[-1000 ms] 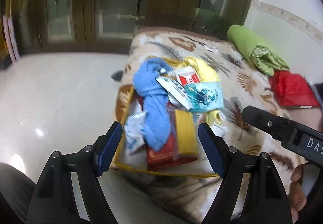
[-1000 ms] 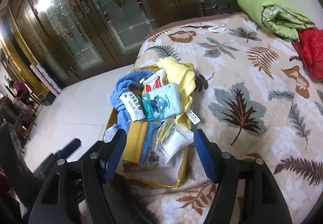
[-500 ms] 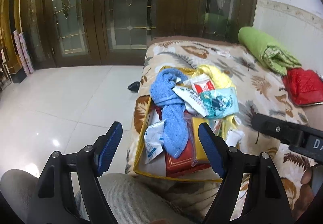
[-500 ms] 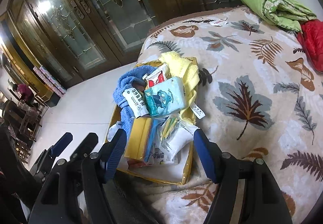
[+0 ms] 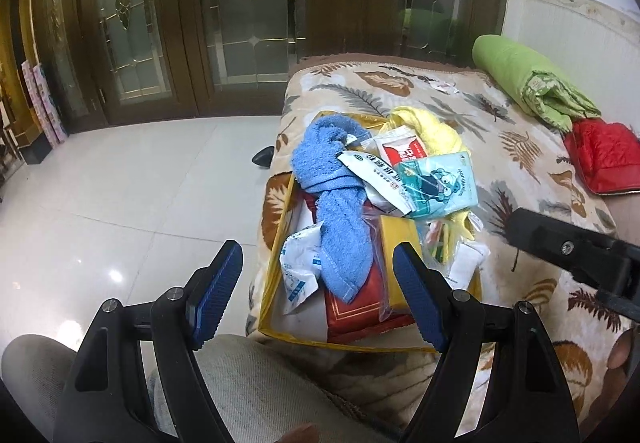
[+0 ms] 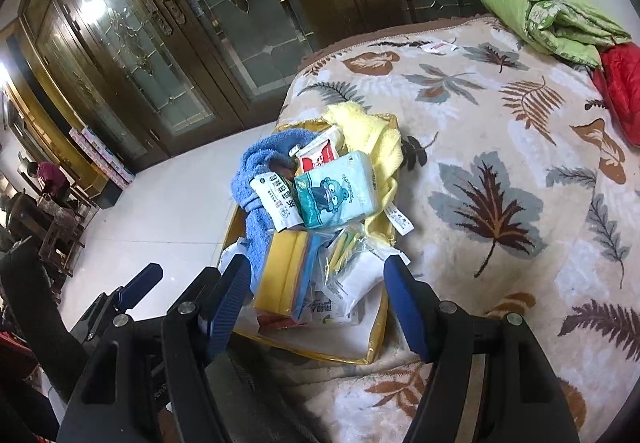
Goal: Organize soft objects
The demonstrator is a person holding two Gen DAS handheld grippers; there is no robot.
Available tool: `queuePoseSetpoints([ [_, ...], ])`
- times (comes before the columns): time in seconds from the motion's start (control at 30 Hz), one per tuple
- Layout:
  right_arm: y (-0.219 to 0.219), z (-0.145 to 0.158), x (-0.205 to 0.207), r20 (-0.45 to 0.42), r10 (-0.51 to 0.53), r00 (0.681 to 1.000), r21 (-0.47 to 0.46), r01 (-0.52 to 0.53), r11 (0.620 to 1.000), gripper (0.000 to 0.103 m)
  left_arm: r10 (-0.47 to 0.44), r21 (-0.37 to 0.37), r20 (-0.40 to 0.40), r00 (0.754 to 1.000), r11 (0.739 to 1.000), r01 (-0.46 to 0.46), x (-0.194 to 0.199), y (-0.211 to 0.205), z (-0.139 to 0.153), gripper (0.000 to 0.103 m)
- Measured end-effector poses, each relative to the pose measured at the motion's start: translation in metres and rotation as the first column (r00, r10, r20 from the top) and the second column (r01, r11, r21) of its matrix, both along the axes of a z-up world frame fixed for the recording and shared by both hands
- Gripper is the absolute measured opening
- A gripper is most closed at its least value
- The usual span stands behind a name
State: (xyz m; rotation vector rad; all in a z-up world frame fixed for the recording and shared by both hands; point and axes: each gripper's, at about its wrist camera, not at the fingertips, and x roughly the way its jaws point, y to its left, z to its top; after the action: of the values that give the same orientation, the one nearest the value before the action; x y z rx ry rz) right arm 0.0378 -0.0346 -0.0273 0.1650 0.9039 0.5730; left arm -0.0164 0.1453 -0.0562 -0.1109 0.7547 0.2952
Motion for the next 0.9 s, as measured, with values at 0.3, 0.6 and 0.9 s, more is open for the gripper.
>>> queuePoseSetpoints([
  [0.3,0.005,0.001,-0.001,0.016,0.005,1.0,-0.006,-0.005,1.0,0.069,-0.013,-0.01,-0.005,1.0,1.0,0.013,0.002,-0.001,-0.002,0.079],
  [0.6,0.008,-0.002,0.0,0.008,0.002,1.0,-0.01,-0.002,1.0,0.069,-0.026,-0.033,-0.03,0.999,0.999,0.025,0.009,0.001,-0.005,0.079],
  [0.9,0.01,-0.002,0.001,0.006,0.003,1.0,-0.007,-0.003,1.0,0.069,-0.028,-0.031,-0.051,0.998,0.999,0.026,0.013,0.001,-0.01,0.079],
])
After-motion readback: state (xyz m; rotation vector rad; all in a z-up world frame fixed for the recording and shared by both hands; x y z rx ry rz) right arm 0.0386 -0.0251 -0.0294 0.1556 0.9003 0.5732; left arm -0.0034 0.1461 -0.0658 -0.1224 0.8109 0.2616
